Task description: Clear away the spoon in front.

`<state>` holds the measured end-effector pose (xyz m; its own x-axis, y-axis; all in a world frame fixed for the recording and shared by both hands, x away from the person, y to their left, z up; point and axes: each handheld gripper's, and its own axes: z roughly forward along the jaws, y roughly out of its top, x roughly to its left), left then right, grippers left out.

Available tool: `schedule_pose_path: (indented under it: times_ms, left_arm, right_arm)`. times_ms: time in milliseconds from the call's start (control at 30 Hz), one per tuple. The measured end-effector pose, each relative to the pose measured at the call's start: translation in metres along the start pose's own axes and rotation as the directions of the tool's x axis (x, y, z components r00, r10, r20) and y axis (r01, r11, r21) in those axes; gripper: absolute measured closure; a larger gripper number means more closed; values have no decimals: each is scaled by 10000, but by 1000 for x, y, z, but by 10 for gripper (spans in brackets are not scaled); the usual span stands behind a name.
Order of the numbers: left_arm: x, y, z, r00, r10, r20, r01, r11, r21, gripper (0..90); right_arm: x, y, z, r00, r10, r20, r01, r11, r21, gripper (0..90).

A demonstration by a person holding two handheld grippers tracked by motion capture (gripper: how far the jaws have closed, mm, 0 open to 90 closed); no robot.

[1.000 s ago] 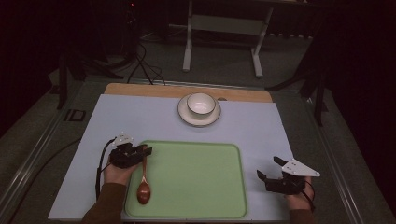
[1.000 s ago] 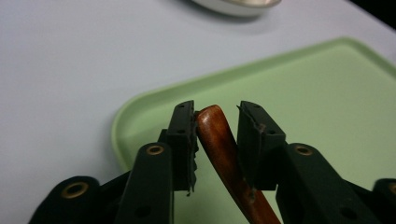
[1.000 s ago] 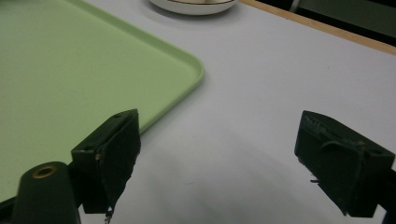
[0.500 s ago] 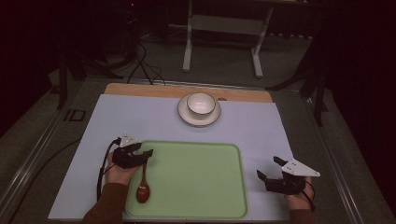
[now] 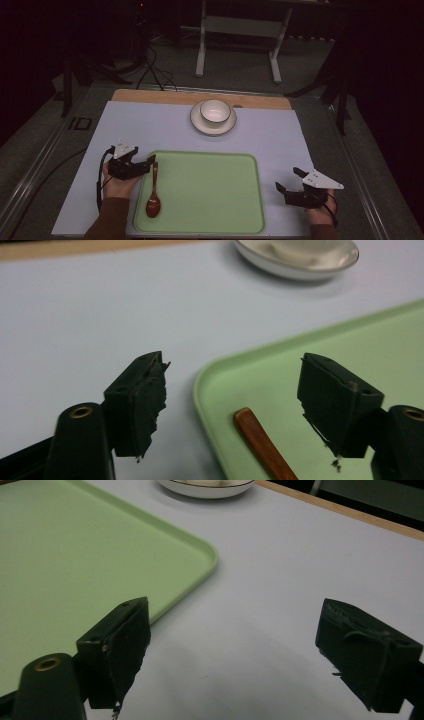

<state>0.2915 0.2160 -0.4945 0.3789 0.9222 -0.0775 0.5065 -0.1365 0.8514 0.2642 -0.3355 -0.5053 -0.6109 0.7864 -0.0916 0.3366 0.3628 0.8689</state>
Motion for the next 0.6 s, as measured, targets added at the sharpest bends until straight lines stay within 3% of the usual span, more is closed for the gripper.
schedule_pose_path:
  times_ms: [267,600]
  left_arm:
    - [6,-2,-32,9988,169,-459,-190,9987,-475,250]
    - [14,-10,-59,9979,216,-606,-275,9948,-981,260]
  right_arm:
    - [-1,0,-1,10000,42,-14,-43,10000,-62,141]
    - [-2,1,-3,10000,80,21,-79,9997,-225,141]
